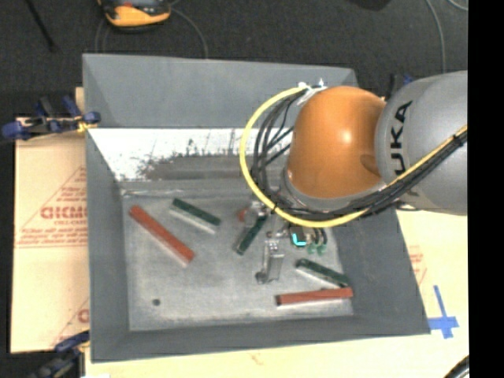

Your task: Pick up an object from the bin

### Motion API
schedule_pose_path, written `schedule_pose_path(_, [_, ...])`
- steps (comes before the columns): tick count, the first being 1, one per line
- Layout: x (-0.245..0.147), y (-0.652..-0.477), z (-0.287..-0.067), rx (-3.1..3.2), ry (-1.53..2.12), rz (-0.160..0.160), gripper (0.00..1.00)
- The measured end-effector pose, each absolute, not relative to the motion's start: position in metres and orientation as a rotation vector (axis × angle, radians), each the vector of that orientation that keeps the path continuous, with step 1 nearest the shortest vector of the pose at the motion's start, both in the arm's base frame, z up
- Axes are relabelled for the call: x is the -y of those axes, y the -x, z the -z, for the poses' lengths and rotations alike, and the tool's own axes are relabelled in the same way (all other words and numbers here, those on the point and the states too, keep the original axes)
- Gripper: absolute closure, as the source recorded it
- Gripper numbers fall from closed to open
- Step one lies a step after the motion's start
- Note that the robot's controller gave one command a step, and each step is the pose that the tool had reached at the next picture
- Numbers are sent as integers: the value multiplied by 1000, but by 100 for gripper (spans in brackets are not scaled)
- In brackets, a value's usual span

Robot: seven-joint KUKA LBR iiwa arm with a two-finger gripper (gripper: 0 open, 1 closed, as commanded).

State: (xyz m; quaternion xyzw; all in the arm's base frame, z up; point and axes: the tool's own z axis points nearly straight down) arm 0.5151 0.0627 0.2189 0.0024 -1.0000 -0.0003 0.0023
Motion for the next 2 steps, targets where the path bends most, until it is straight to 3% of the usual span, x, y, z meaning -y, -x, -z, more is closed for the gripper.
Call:
schedule_pose_path(1, [-62, -517, -223, 3145, -4, 2, 0])
schedule_pose_path(2, [-96, -550, -155, 3151, 14, 4, 0])
